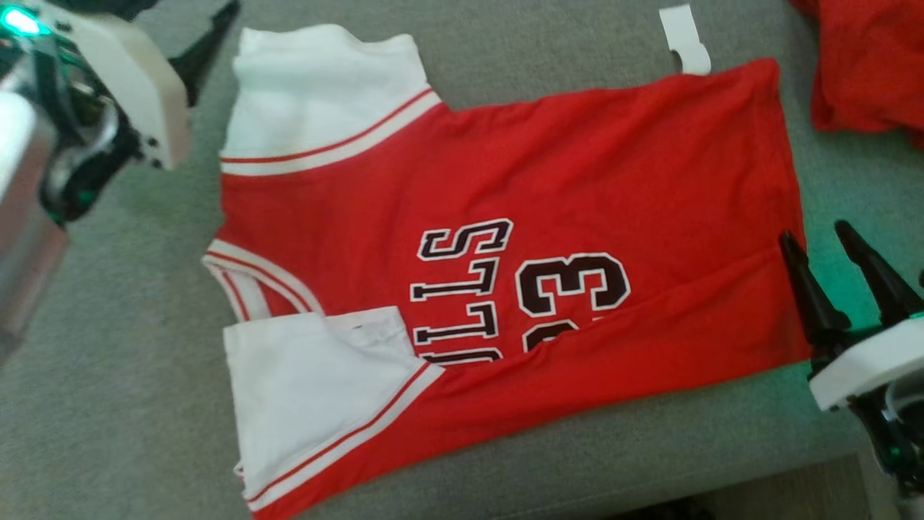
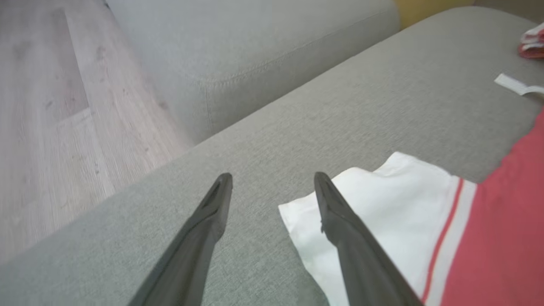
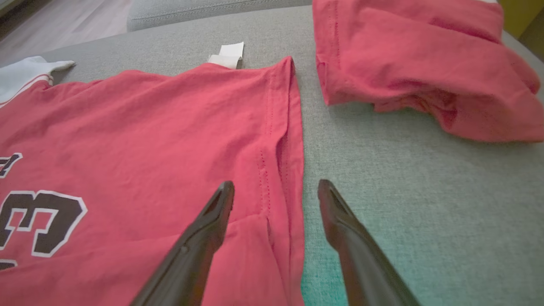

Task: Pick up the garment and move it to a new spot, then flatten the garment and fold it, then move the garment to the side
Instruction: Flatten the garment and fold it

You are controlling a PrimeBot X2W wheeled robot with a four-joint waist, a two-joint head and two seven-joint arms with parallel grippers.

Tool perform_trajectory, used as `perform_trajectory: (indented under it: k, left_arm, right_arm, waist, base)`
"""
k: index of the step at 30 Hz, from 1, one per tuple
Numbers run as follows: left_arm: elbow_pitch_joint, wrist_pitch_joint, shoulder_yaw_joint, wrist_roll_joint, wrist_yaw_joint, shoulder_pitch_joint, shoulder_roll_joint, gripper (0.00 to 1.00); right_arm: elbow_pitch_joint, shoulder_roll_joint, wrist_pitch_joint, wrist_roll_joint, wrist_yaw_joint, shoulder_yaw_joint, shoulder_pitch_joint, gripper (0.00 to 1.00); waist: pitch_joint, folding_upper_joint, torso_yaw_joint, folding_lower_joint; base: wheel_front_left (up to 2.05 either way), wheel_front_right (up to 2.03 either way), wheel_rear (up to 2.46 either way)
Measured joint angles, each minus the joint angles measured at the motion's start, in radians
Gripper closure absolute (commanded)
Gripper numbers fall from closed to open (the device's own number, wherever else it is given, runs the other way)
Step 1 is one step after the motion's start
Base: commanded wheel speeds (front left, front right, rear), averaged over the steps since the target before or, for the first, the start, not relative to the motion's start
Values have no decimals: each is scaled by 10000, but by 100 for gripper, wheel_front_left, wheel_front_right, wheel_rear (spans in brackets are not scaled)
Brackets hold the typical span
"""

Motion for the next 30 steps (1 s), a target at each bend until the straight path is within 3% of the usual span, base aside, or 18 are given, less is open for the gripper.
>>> perform_trajectory:
  k: [7, 29, 30]
  left_arm:
    - [575, 995, -1072, -1143, 0, -410, 537, 0]
    - [805, 635, -2926, -1871, 0, -1573, 959, 0]
    - [832, 692, -2963, -1941, 0, -1603, 968, 13]
  right_arm:
    - [288, 92, -253, 2, 0, 98, -411, 0]
    - [732, 226, -614, 15, 0, 430, -864, 0]
    - [761, 228, -633, 15, 0, 430, -864, 0]
  waist:
    - [489, 0, -399, 0]
    - [833, 0, -823, -2]
    - [838, 0, -844, -2]
  base:
    - [0, 0, 0]
    - [0, 0, 0]
    - [0, 0, 0]
